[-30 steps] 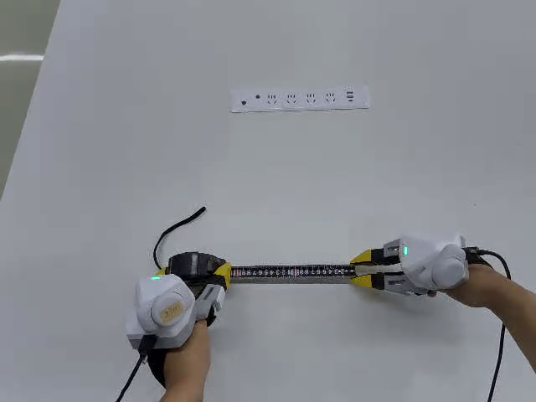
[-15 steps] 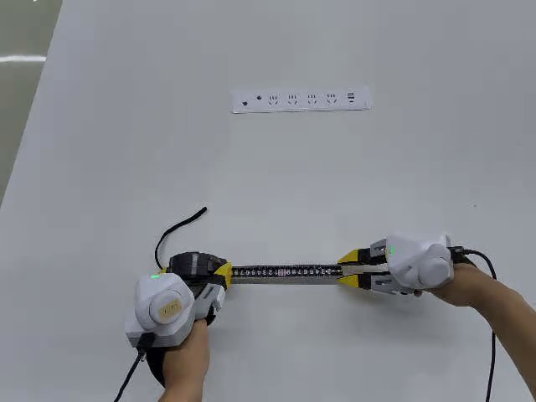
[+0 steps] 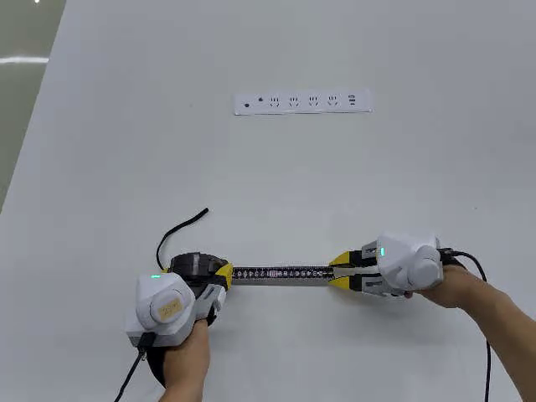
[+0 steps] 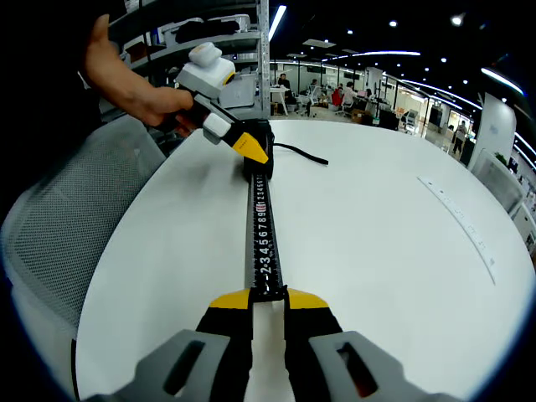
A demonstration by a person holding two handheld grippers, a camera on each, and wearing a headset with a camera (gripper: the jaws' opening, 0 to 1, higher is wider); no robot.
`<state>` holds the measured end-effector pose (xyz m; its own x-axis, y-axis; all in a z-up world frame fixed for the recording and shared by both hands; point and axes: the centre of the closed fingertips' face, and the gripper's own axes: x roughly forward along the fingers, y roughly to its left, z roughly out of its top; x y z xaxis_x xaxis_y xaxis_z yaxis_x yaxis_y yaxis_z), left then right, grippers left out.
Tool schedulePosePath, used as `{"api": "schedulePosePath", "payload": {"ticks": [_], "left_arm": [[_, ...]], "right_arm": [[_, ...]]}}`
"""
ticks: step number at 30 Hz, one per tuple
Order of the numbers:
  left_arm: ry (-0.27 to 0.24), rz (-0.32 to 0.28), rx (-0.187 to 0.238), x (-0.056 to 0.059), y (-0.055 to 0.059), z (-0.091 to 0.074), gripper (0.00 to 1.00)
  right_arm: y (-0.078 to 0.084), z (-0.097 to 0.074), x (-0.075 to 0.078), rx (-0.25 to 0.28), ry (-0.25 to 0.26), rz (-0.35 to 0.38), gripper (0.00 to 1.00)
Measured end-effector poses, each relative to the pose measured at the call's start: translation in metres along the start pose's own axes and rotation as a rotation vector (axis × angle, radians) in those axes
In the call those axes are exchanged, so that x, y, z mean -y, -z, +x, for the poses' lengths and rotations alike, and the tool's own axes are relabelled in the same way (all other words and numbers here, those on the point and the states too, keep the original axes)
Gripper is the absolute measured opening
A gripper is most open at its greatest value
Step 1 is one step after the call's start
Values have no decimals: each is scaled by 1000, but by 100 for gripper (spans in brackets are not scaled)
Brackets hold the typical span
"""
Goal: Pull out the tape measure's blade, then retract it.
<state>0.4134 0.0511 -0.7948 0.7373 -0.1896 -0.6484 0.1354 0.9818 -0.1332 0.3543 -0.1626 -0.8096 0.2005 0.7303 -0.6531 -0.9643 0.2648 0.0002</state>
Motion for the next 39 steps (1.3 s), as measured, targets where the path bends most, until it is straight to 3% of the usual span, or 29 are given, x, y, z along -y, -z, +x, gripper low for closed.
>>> {"api": "schedulePosePath", "payload": {"ticks": [39], "left_arm": [[19,-10,-17,-1,0,0,61]], "right_arm": [[-24,29,-3,34,-19,12,12]]}}
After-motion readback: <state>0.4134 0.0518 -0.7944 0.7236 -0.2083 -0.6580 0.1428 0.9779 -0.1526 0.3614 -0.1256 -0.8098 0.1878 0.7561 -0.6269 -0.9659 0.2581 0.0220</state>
